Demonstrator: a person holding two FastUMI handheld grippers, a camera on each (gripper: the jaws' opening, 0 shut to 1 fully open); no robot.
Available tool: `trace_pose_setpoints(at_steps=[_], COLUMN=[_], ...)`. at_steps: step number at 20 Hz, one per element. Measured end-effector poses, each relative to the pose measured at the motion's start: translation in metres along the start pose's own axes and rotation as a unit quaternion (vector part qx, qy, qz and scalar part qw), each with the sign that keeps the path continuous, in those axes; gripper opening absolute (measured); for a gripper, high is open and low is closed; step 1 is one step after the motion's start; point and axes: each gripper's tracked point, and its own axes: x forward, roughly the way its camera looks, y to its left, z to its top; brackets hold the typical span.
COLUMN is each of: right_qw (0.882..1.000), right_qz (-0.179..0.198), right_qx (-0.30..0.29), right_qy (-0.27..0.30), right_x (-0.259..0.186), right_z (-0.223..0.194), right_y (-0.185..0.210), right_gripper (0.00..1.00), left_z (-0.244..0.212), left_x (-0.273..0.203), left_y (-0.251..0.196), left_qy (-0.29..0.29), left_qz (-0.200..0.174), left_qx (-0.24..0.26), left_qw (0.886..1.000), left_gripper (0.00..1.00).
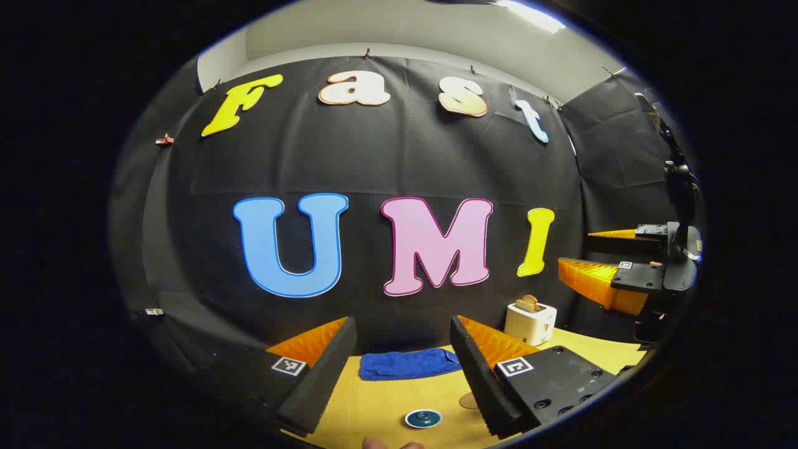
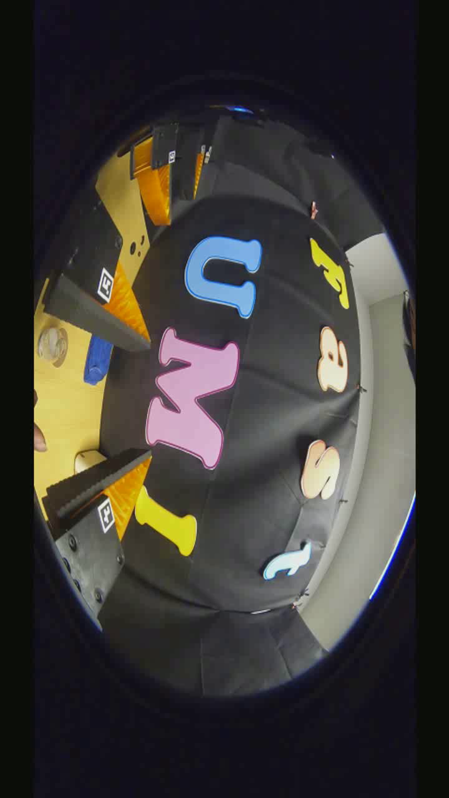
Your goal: Open the teacup lid with one hand, grasp the water bottle and pour water into the teacup with the other hand; after pouring, place the water bottle on the coaster and then close the teacup lid.
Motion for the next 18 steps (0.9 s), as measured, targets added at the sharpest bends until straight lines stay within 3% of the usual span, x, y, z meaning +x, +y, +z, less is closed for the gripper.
trace_pose_setpoints(at_steps=[18], right_qw=[1.0], right_qz=[0.009], right_qx=[0.015], right_qy=[0.003], right_x=[0.0], right_z=[-0.005], right_y=[0.01], right_gripper=[0.97], left_z=[-0.01], left_x=[0.003], left_y=[-0.002], left_qy=[0.013], left_qz=[-0.004], left_qx=[-0.004], left_qw=[1.0], left_gripper=[0.95])
